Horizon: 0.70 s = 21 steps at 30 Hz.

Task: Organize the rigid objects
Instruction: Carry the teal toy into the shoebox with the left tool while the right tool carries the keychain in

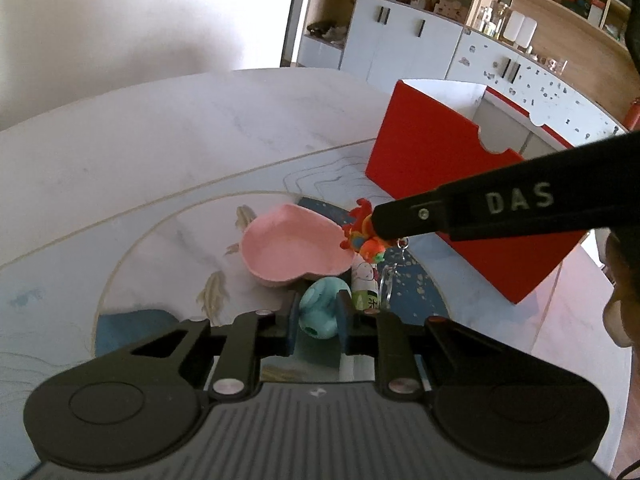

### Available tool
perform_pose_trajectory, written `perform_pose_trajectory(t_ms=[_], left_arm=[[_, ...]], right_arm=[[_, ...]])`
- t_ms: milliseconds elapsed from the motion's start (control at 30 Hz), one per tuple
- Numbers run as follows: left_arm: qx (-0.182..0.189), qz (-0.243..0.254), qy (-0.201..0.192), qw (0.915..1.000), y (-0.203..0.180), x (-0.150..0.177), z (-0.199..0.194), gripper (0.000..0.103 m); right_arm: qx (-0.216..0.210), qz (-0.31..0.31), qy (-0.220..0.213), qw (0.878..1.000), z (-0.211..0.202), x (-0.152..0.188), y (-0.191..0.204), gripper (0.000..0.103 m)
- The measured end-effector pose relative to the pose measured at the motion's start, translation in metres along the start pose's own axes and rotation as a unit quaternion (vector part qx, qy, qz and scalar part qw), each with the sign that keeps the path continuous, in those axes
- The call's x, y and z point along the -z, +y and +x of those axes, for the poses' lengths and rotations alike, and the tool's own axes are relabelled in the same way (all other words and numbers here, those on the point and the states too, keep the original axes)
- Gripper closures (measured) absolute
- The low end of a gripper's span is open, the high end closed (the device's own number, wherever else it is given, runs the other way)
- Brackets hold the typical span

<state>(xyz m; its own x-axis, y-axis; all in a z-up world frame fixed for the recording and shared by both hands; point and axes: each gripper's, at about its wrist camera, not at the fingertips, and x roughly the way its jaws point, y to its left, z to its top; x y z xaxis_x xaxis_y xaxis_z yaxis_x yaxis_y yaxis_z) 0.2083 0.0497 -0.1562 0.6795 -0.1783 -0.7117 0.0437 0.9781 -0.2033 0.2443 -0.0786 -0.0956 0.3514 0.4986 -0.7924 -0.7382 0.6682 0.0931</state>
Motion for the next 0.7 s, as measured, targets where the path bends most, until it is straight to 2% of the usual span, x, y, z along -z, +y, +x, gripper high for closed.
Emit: perform_pose_trajectory(t_ms=[200, 300, 500, 700], left_arm=[[0.030, -0.008, 0.017, 0.9994, 0.000, -0.005, 0.007, 0.083], [0.056, -0.015, 0.037, 0.9976, 0.001, -0.010, 0.015, 0.082], [0.058, -0.023, 0.058, 0.9964, -0.001, -0.010, 0.024, 0.079], [0.058, -0.016, 0.055, 0.9967, -0.008, -0.013, 0.030, 0.075]], right_arm=[[-0.002, 0.011, -0.004, 1.000, -0.012, 0.007, -0.005, 0.094], [0.000, 0.018, -0.007, 1.000, -0.017, 0.011, -0.010, 0.094], [0.005, 0.032, -0.011, 0.999, -0.026, 0.018, -0.020, 0.094], [0.008, 0.042, -0.011, 0.999, -0.034, 0.026, -0.028, 0.094]])
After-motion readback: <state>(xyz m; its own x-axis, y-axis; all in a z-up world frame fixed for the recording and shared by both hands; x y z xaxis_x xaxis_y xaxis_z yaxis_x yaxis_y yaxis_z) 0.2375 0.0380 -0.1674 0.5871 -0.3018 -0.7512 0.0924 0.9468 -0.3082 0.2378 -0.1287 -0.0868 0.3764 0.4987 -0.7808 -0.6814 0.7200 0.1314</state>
